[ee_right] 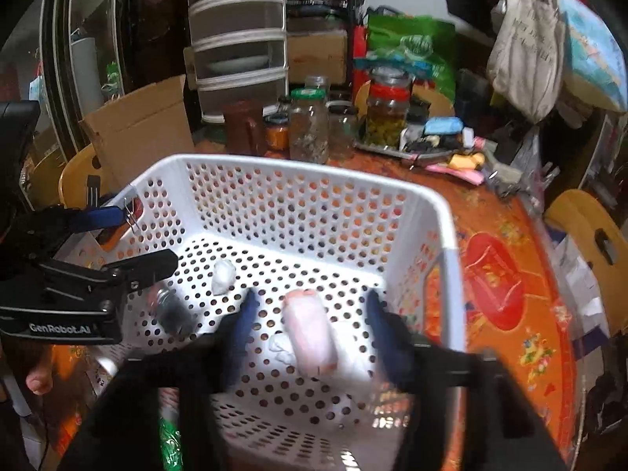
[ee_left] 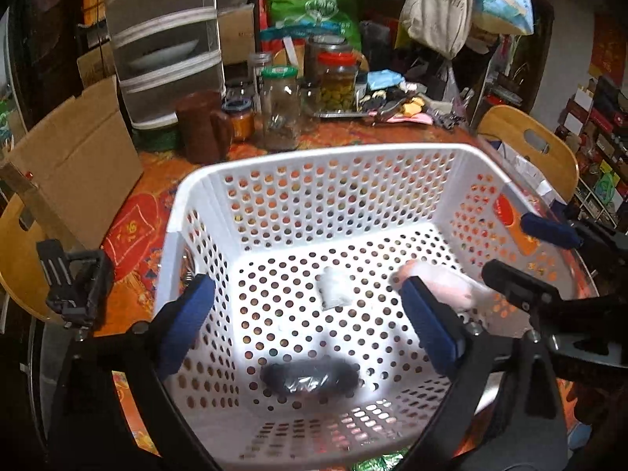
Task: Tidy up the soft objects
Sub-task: 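Lift both items over the basket and open both tools to drop them inside, then pinch the small printed packet with the left tool while the right tool grasps the white flower-shaped piece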
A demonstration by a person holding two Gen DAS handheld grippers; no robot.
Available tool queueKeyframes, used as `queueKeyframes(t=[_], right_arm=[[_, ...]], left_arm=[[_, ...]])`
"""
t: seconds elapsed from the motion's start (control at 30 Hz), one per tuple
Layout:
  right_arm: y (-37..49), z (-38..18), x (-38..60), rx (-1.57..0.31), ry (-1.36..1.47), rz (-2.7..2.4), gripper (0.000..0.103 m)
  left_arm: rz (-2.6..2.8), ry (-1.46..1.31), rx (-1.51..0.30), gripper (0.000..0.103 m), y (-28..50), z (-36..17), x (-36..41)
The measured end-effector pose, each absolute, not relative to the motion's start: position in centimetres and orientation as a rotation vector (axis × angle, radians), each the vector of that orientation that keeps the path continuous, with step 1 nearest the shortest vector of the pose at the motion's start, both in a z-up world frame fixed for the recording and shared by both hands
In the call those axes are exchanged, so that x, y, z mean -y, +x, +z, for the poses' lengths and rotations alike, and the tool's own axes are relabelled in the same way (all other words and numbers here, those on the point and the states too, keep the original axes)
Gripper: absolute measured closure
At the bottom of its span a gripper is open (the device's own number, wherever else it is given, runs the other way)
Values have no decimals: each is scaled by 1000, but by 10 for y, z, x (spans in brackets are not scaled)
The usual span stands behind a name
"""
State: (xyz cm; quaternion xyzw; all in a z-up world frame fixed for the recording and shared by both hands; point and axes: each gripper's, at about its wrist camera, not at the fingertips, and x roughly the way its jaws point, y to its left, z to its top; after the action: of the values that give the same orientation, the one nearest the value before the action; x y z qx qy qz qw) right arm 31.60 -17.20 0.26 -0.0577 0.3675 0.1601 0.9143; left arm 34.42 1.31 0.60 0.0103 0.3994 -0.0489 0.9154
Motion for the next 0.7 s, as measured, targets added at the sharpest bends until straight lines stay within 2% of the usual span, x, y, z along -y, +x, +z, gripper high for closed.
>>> queueKeyframes(t=[0.17,0.43,0.57,0.7], right_arm=[[287,17,182,-695,-132,285,15],[225,22,199,-639,-127,306,2],[191,10,210,-639,-78,340,2],[163,-21,216,-675,3,374,2]], left_arm=[[-104,40,-749,0,304,32,-17],[-11,77,-685,0,214,56,-41],[-20,33,-712,0,179,41,-63],[-10,-23,-767,0,165,4,-80]])
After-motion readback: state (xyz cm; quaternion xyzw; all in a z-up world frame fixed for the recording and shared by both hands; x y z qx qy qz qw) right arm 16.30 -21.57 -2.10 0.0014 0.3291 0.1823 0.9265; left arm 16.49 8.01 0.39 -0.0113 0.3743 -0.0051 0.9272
